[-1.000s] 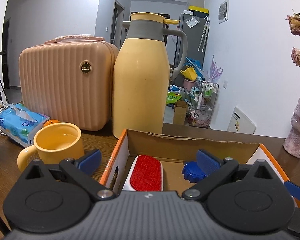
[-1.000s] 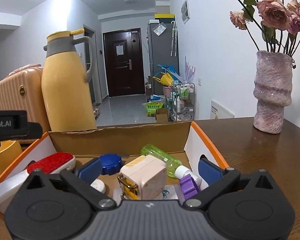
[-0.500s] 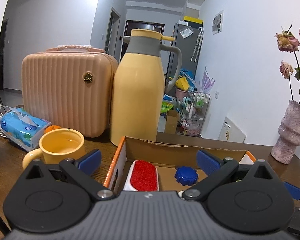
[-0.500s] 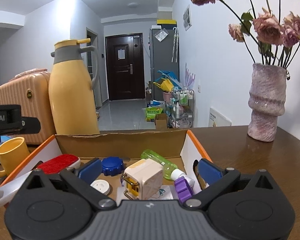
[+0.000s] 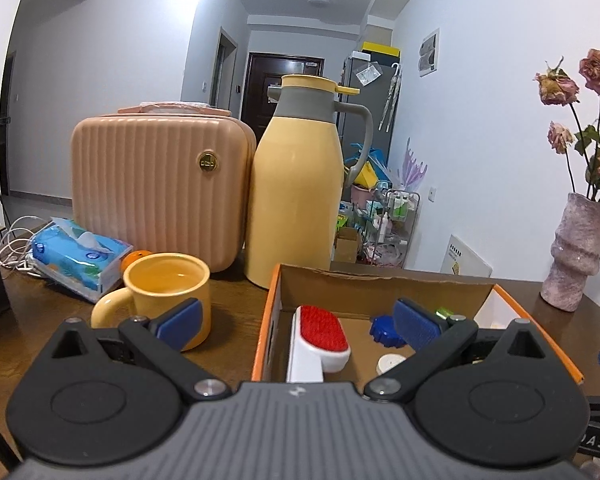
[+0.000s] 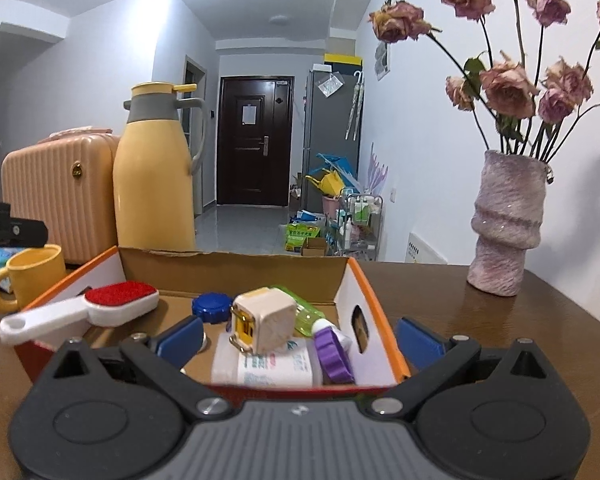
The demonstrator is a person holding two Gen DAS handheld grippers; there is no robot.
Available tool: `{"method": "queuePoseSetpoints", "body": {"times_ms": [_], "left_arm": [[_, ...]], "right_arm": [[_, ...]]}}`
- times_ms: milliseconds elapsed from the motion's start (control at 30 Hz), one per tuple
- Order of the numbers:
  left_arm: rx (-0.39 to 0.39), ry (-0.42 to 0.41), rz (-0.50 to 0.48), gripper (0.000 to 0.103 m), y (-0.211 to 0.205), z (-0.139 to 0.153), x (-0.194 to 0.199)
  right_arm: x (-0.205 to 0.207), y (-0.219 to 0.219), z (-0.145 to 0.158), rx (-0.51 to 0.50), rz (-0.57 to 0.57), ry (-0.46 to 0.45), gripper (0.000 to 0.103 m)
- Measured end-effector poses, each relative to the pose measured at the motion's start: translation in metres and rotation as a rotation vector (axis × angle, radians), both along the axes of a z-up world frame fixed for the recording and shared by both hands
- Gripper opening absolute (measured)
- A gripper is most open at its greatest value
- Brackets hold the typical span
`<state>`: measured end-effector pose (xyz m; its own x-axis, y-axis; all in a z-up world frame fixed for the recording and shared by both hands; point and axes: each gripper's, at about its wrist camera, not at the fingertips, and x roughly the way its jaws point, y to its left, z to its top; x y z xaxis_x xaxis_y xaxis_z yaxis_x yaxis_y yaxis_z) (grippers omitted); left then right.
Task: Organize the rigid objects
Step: 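Withdraw both tools from the box toward the tape ring and white cap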
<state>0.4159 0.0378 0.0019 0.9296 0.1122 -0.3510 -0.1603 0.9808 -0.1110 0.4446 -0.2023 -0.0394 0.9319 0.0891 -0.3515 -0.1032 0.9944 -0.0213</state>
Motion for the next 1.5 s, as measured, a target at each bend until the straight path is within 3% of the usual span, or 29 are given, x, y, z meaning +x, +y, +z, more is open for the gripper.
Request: {"method": "queuePoseSetpoints", "body": {"times_ms": [267, 867, 1200, 1500], "left_arm": [[0.026, 0.001, -0.026, 0.103, -0.004, -0.006, -0.032], [0.059, 0.037, -0.081, 0.103, -0.016, -0.023, -0.096], [0.065, 0.092, -0.114, 0.103, -0.023, -0.036, -0.112], [0.062, 0.124, -0.105, 0.103, -0.022, -0.043, -0.109]], "right_arm": [[-0.043, -0.005, -0.005, -0.051, 0.022, -0.041, 0.103], [-0.118, -0.027, -0.024, -0.033, -0.005, -0.033, 0.103], [-0.150, -0.045, -0.035, -0.038, -0.029, 0.004, 0.103], [-0.147, -0.061, -0.041, -0.004, -0.050, 0.091, 0.101]]}}
